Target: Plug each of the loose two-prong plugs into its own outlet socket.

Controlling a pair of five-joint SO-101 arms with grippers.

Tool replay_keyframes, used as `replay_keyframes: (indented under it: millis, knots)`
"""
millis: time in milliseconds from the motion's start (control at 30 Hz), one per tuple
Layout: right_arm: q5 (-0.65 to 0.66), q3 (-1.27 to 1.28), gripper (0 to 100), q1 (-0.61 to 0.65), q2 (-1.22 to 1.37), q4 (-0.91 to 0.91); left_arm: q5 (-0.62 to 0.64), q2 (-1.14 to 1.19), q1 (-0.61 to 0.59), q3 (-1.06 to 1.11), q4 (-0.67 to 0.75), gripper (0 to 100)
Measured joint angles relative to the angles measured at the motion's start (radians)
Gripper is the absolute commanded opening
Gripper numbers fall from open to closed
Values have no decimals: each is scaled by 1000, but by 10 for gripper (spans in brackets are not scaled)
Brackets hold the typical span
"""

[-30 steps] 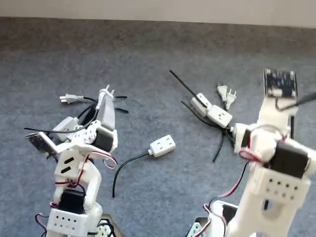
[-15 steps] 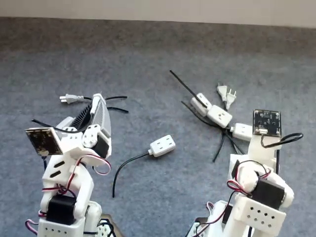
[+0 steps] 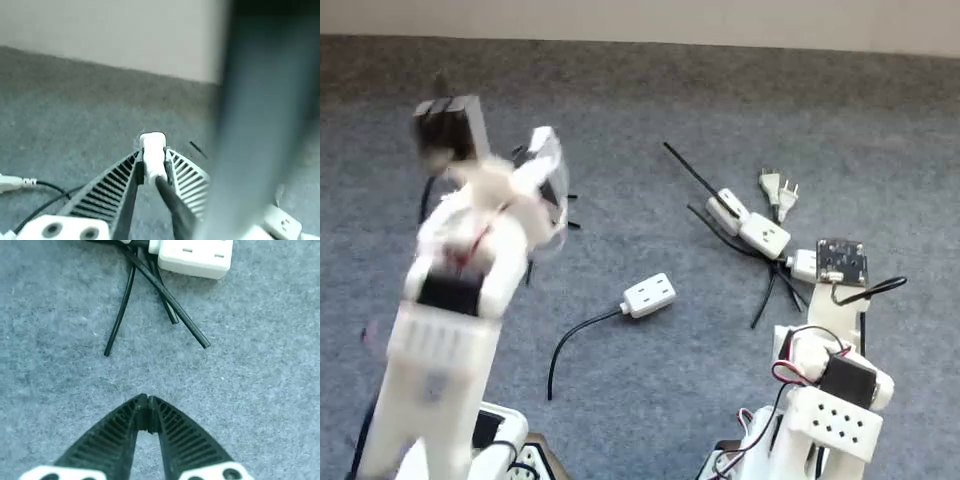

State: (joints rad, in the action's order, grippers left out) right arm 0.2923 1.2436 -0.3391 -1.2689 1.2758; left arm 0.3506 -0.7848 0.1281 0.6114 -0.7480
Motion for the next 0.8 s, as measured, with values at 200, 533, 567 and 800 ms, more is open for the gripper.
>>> replay_keyframes:
  millis: [200,533,567,800]
  knots:
    - [0,38,8,0,-2,-41,37,448,74,-563,-471,7]
    - [0,75,8,0,-2,-64,408,764,140,-1117,-994,7]
    - [0,92,8,0,-2,-78,430,760,169,-1120,-1002,7]
    - [0,226,8,0,-2,-189,508,646,353,-970,-1014,7]
